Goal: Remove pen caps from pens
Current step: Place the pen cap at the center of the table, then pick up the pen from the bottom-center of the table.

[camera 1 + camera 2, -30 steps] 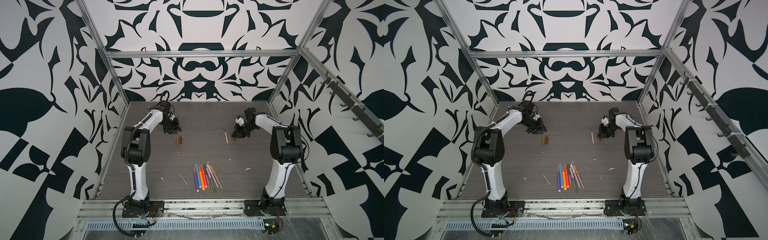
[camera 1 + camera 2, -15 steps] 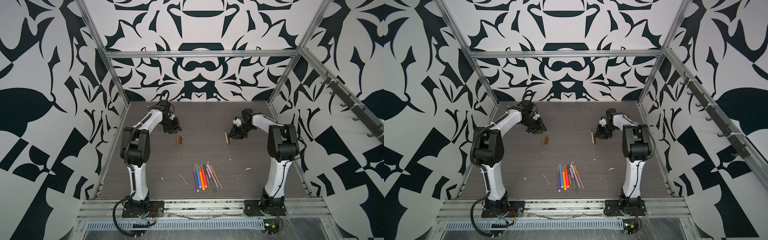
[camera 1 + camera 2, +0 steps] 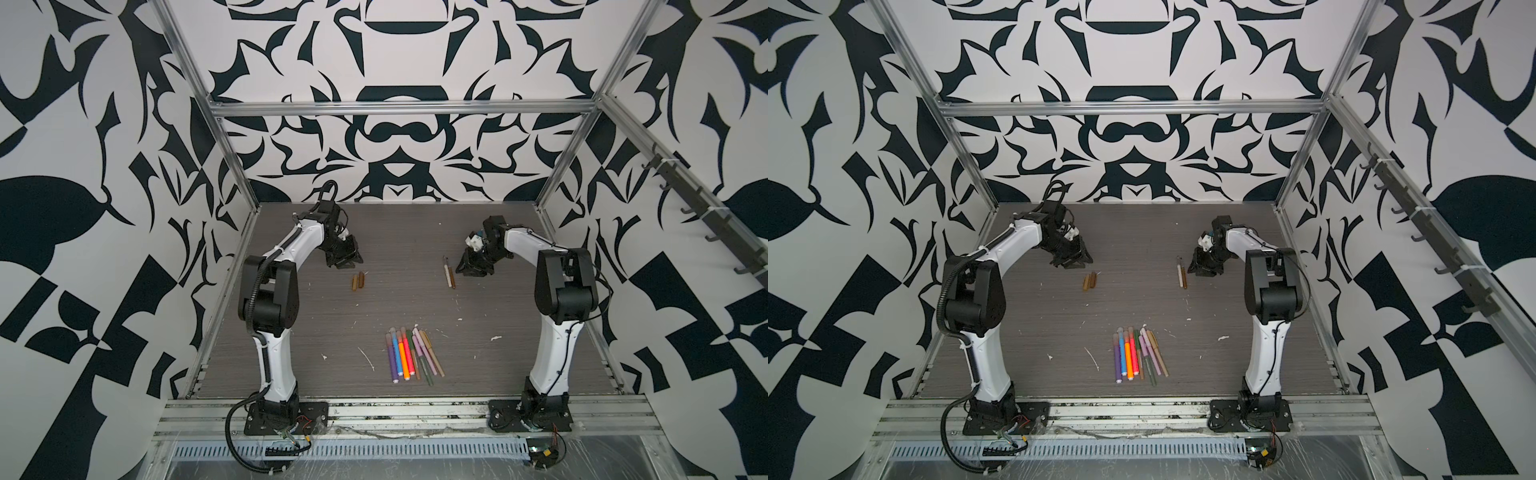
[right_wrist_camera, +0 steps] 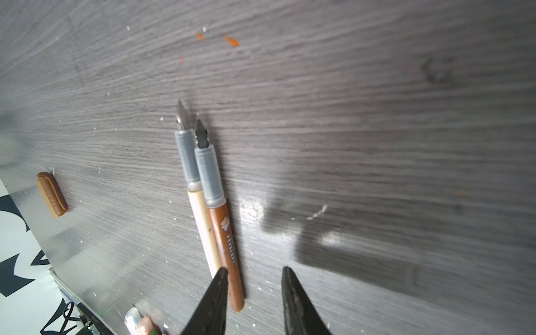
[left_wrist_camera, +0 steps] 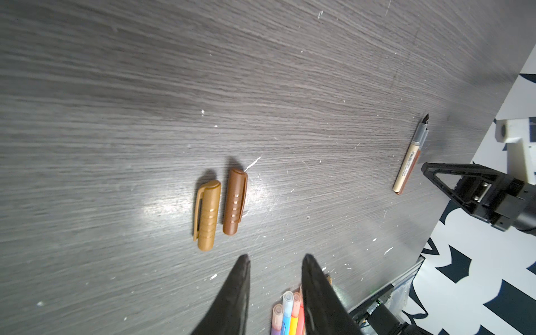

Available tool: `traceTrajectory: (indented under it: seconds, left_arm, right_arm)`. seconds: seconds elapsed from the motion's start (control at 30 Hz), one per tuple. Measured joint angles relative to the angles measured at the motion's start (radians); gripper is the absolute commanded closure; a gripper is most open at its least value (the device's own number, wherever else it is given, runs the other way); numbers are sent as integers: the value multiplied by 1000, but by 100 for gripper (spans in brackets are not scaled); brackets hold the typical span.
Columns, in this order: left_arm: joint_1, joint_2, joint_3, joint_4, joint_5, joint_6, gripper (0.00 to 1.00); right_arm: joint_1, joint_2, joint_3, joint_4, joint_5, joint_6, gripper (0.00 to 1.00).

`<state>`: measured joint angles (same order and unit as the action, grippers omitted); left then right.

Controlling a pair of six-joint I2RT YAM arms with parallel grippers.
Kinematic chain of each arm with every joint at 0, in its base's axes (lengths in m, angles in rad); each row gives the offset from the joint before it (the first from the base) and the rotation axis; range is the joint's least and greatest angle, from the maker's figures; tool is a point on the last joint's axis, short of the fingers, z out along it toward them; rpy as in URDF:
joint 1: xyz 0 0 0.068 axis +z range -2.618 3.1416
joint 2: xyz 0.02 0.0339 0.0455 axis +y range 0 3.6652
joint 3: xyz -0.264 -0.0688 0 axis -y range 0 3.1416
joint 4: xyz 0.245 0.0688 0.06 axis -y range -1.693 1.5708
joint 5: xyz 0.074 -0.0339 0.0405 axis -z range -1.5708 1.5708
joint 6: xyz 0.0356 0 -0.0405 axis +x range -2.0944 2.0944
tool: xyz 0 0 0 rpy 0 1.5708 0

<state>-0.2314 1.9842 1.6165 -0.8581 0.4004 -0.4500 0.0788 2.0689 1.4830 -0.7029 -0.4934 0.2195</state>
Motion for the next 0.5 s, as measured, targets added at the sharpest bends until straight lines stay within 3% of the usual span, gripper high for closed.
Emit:
traceTrajectory:
  seconds: [0.13,0.23,0.5]
  left_arm:
    - [0,-57,-43,32,-1,-17,67]
    - [0,-135,-107,102,0,-51,67]
    - [0,-298,-278,312,16,-176,68]
  right_arm:
    - [42,-52,-45,4,30,7,67]
    - [136,-176,-148,11,79,14,67]
    - [637,-671,-603,70,183,156,68]
